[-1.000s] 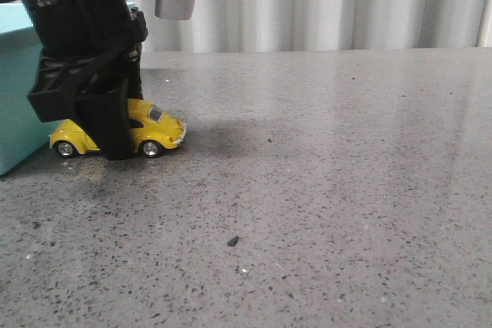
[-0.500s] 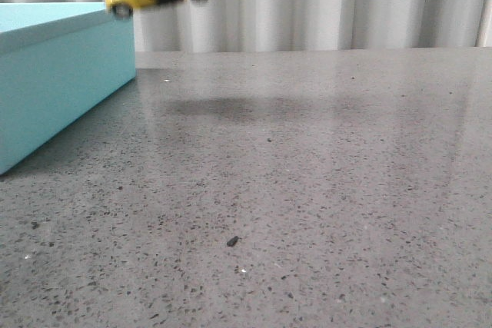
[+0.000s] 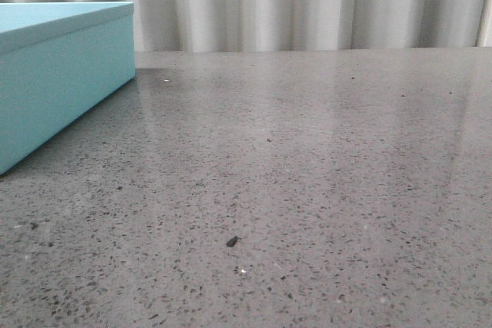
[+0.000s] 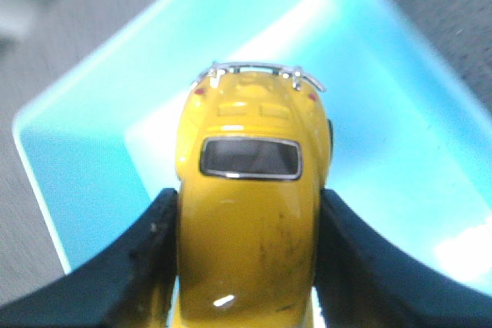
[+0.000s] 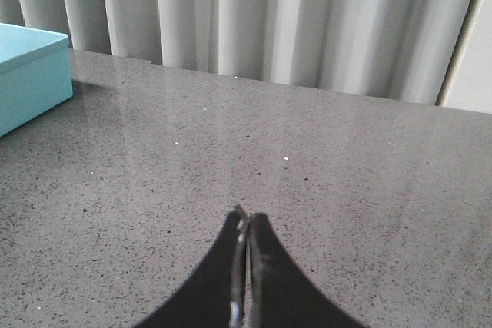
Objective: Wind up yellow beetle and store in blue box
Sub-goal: 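Lift the beetle with the left gripper over the blue box, then lower the beetle into the box and open the left gripper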
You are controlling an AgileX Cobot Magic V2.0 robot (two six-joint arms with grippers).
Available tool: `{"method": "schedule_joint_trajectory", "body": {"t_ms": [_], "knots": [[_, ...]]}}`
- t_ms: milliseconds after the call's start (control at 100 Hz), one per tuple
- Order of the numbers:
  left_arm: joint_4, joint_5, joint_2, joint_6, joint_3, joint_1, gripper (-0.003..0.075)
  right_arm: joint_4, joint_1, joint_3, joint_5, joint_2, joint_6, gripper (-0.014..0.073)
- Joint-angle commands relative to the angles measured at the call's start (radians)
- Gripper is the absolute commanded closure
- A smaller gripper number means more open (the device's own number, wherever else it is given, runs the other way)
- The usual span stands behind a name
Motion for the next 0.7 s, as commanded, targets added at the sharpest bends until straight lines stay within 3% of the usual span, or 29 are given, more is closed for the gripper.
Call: {"method": "schedule_joint_trajectory", "body": {"t_ms": [0, 310, 450, 520, 690], "knots": [[-0.125, 0.011, -0.010, -0.035, -0.032, 0.059, 0.0741, 0.001, 0.002, -0.023, -0.088, 0.014, -0.012, 0.0646], [-0.272, 0.050, 0.151, -0.084, -0.007, 0.101, 0.0741, 0.001, 0.002, -0.023, -0.130, 0.014, -0.012, 0.0646], [-0.208, 0.050, 0.194, -0.137, -0.007, 0.101, 0.0733, 0.001, 0.002, -0.023, -0.204, 0.014, -0.012, 0.0646], [-0.158, 0.050, 0.202, -0.163, -0.007, 0.101, 0.0675, 0.001, 0.002, -0.023, -0.216, 0.014, -0.012, 0.0646], [-0.104, 0.051, 0.202, -0.163, -0.007, 0.101, 0.0412, 0.001, 0.002, -0.023, -0.207, 0.014, -0.012, 0.0646]]}}
